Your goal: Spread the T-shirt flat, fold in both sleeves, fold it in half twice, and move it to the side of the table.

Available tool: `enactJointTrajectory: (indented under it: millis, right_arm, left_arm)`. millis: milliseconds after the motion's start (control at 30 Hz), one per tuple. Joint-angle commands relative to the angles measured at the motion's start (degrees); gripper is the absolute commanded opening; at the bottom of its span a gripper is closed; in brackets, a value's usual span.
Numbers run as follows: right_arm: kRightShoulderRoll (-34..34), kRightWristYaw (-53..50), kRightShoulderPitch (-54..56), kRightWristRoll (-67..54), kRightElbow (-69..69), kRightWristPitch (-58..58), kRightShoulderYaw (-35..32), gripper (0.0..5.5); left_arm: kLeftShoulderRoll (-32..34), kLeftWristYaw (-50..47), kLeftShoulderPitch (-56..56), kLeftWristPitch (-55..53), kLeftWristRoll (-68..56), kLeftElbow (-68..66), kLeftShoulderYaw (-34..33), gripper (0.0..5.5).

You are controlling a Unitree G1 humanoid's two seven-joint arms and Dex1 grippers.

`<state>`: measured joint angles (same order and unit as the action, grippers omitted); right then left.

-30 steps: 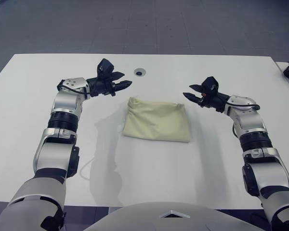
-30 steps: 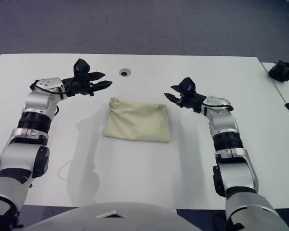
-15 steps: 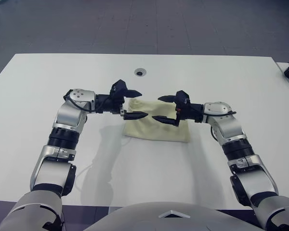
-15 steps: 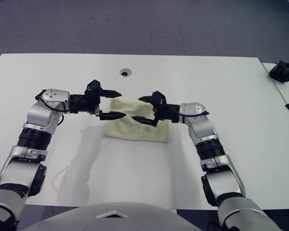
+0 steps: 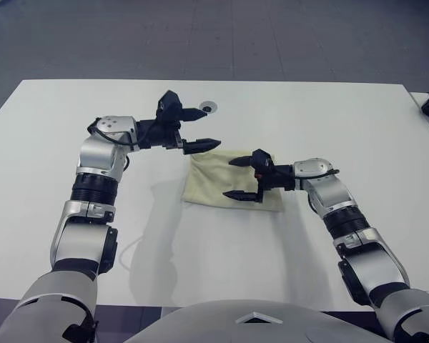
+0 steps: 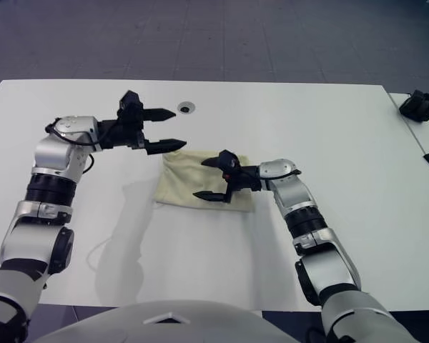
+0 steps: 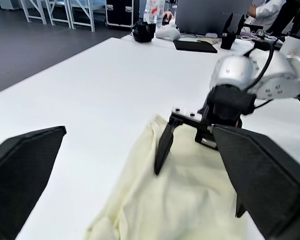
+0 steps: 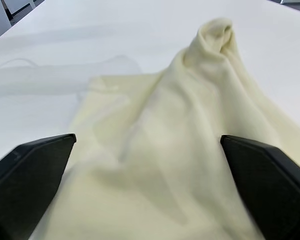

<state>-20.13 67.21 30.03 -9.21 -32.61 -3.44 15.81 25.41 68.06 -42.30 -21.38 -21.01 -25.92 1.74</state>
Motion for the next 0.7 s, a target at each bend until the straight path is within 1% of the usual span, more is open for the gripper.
enactJointTrajectory:
  millis: [33, 100, 233, 300, 367, 400, 467, 533, 600, 700]
  right_arm:
    - [0.1, -2.8, -0.4, 3.1, -11.2, 4.0, -0.8, 5.39]
    - [-0.6, -8.5, -1.7, 4.0, -18.7, 6.7, -3.0, 5.39]
    - [-5.5, -29.2, -6.8, 5.2, -30.4, 12.6, -9.6, 5.39]
    - [-8.7, -38.6, -10.7, 3.7, -33.5, 11.9, -13.6, 5.39]
    - [-10.5, -46.5, -15.1, 0.3, -34.6, 8.9, -18.6, 5.39]
    - [-10.6, -49.0, -17.0, -1.4, -34.2, 7.2, -20.7, 5.39]
    - [-9.2, -51.5, -22.2, -5.4, -30.9, 3.7, -24.7, 5.39]
    - [-6.5, -52.7, -28.2, -7.9, -24.6, 1.2, -26.3, 5.39]
    - [-4.6, -54.2, -33.0, -9.1, -17.9, -1.6, -26.4, 5.39]
    - [-3.8, -57.6, -37.7, -10.5, -8.1, -6.7, -26.8, 5.39]
  left_arm:
    - [1.0, -2.8, -3.2, -2.8, -3.4, -1.0, -5.4, 5.40]
    - [1.7, -4.7, -3.3, -3.6, -4.4, 0.1, -7.5, 5.40]
    - [1.9, -9.0, 2.6, -6.4, -5.9, 10.0, -9.5, 5.40]
    - [0.2, -13.6, 7.8, -8.3, -6.3, 17.9, -9.8, 5.40]
    - [-2.2, -20.7, 13.0, -10.4, -5.2, 25.2, -9.3, 5.40]
    - [-3.4, -24.4, 15.2, -11.5, -4.3, 27.9, -9.2, 5.40]
    - [-7.3, -34.8, 18.9, -14.2, -2.0, 31.8, -10.2, 5.40]
    - [-10.2, -43.8, 22.2, -15.3, 1.0, 33.9, -10.9, 5.40]
    - [-11.6, -48.8, 24.8, -15.8, 2.5, 35.7, -11.4, 5.40]
    - [-11.8, -52.4, 27.6, -16.4, 3.7, 38.8, -11.4, 5.40]
